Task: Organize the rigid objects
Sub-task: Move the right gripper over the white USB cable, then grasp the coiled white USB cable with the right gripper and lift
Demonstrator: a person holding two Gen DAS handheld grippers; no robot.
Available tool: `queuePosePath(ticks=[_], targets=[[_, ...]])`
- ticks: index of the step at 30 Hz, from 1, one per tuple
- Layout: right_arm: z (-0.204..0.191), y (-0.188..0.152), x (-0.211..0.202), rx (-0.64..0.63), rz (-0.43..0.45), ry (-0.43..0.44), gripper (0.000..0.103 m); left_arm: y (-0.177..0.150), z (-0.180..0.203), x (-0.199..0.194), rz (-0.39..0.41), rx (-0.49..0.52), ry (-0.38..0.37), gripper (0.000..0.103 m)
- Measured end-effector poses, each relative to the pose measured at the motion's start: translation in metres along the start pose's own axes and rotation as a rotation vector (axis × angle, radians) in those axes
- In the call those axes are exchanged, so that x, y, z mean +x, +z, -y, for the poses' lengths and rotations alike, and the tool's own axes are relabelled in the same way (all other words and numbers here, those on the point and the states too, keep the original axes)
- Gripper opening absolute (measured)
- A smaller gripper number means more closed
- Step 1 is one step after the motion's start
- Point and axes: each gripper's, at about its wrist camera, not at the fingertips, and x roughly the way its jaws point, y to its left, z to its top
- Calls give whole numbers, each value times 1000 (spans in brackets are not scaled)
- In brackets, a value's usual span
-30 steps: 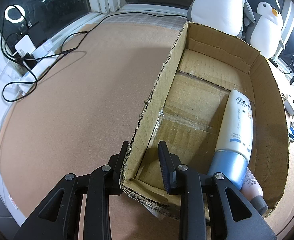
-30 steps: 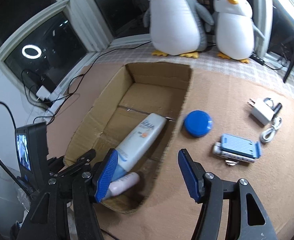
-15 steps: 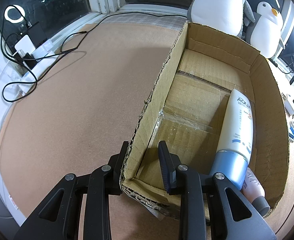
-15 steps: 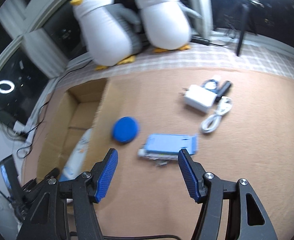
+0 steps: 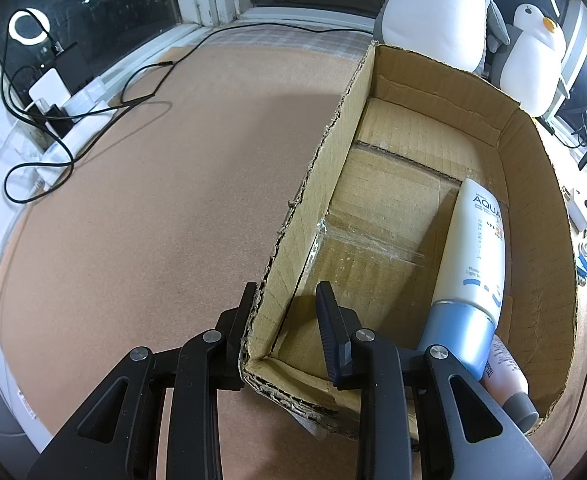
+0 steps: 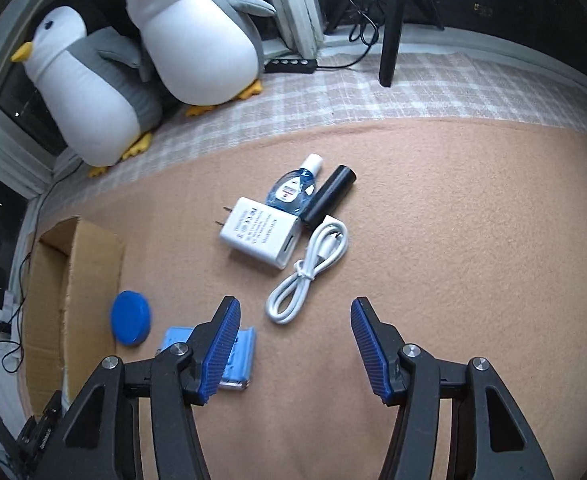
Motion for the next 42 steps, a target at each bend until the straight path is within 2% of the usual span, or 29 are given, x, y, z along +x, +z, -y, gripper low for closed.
queuePosePath(ticks=[14, 26, 31, 42], targets=[[-10, 11, 28, -42, -47, -74, 47, 0, -1, 0, 0, 2, 0, 27], [-11, 20, 33, -97, -52, -160, 29, 0, 0, 0, 0, 2, 0, 27], [-5, 19, 31, -97, -55, -153, 15, 0, -1, 0, 1, 3, 0, 27], [20, -1, 14, -82, -51, -103, 14, 1, -1, 0, 0, 2, 0, 27]])
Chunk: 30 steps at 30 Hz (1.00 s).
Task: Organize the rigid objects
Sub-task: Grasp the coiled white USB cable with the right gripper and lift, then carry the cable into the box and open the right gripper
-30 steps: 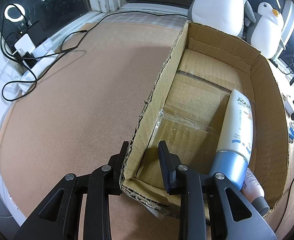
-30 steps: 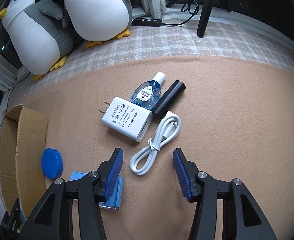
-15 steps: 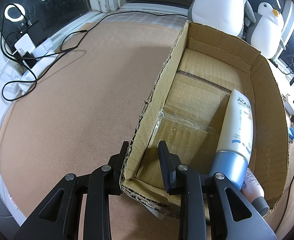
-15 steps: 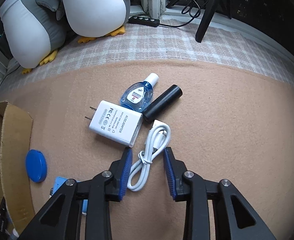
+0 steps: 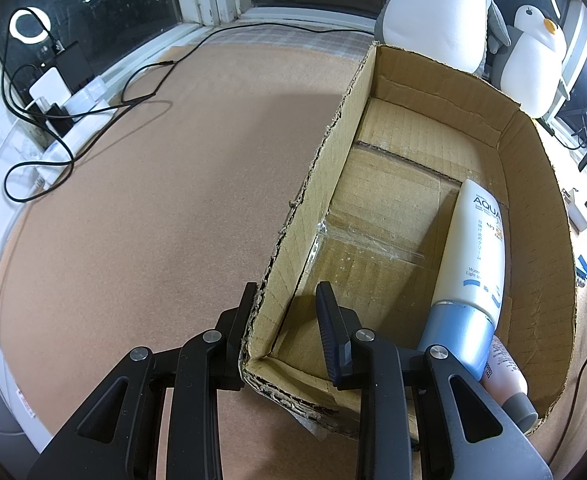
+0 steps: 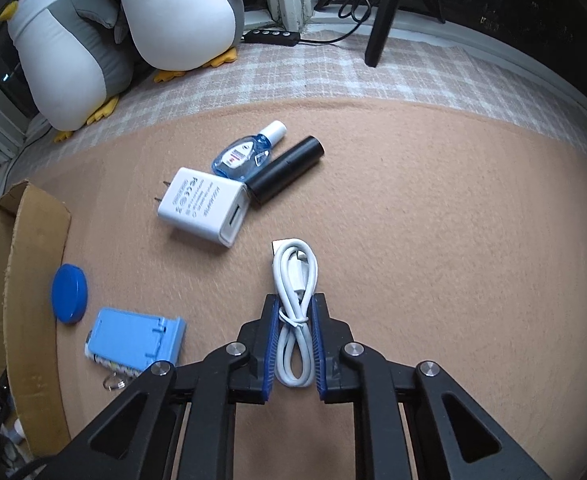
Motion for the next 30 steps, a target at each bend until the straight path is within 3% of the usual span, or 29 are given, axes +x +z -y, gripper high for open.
queuePosePath(ticks=[8, 14, 21, 30], targets=[[10, -24, -14, 40, 22, 51, 13, 0, 0, 0, 0, 0, 0, 27], [-7, -33, -39, 4, 76, 87, 13, 0, 0, 0, 0, -1, 0, 27], [-57, -40, -76, -104, 130, 187, 13, 0, 0, 0, 0, -1, 0, 27], [-127, -54, -88, -220, 120, 298, 13, 0, 0, 0, 1, -1, 0, 27]])
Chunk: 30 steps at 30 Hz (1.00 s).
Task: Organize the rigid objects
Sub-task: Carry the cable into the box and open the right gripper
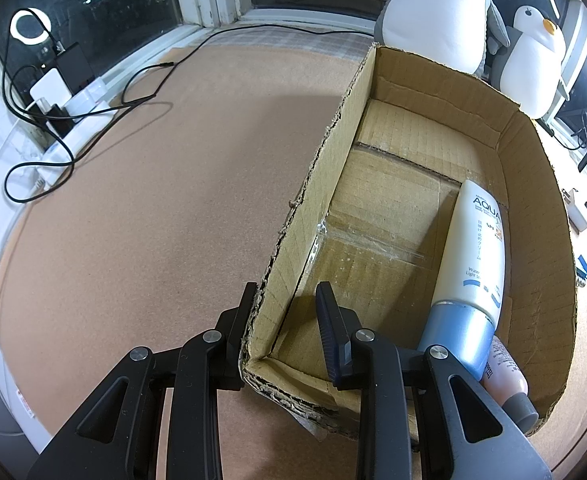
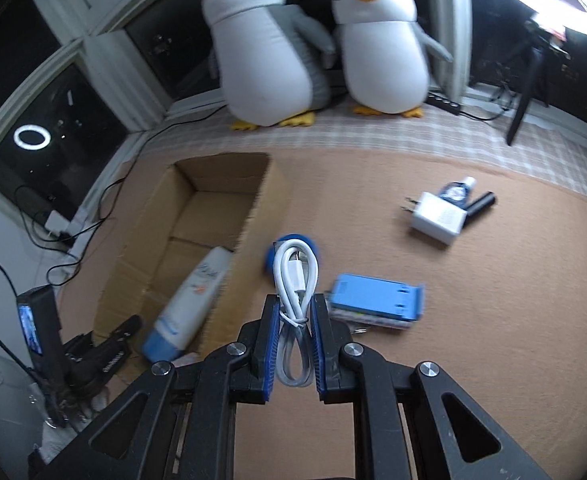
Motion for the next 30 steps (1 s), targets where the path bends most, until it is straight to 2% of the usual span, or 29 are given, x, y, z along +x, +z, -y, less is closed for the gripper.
queuePosePath(ticks=[12, 24, 29, 30], targets=[[-67, -3, 26, -83, -46, 89, 13, 0, 0, 0, 0, 1, 0, 27], [-93, -14, 50, -142, -100, 105, 14, -1, 0, 0, 0, 1, 0, 27], [-97, -15, 51, -167, -101, 106, 17, -1, 0, 0, 0, 2, -1, 27], [-98, -15, 50, -171, -98, 110, 25, -1, 0, 0, 0, 2, 0, 27]])
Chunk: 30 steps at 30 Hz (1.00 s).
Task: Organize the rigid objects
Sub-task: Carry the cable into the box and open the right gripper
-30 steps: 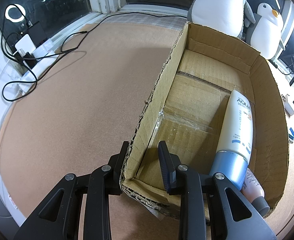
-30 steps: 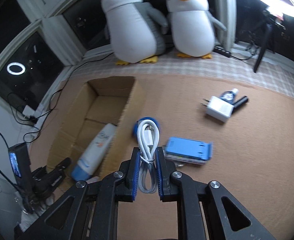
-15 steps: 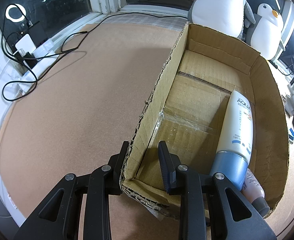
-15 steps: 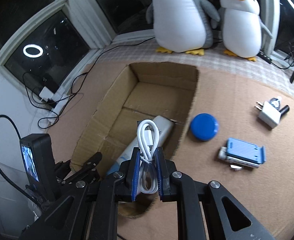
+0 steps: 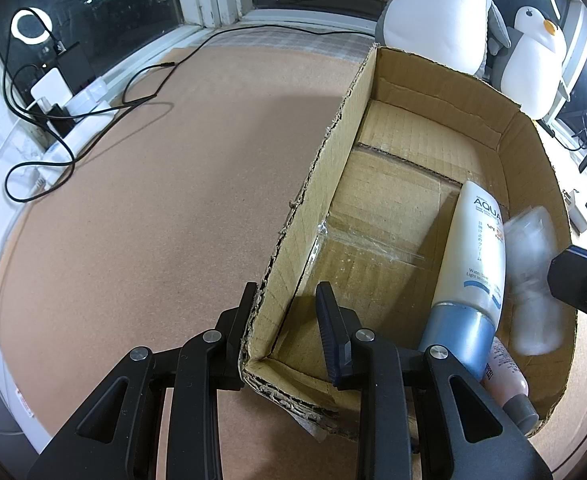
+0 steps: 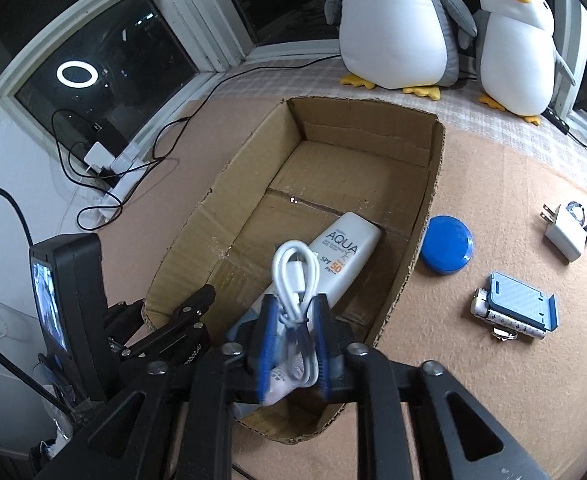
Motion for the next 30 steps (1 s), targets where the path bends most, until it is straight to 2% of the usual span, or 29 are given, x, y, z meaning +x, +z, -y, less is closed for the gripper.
queuePosePath(ticks=[1, 4, 18, 25, 30], targets=[[-1, 0, -1, -3, 6, -1, 36, 0, 0, 0, 0, 0, 0, 27], [-3, -1, -6, -15, 31, -9, 53, 0, 0, 0, 0, 0, 0, 27], [8, -1, -14, 6, 42, -10, 54, 0, 0, 0, 1, 0, 0, 27], [35, -6, -23, 33, 42, -10, 54, 0, 0, 0, 1, 0, 0, 27], [69, -10, -39, 57, 60, 7, 54, 0, -1, 0, 0, 1, 1, 27]])
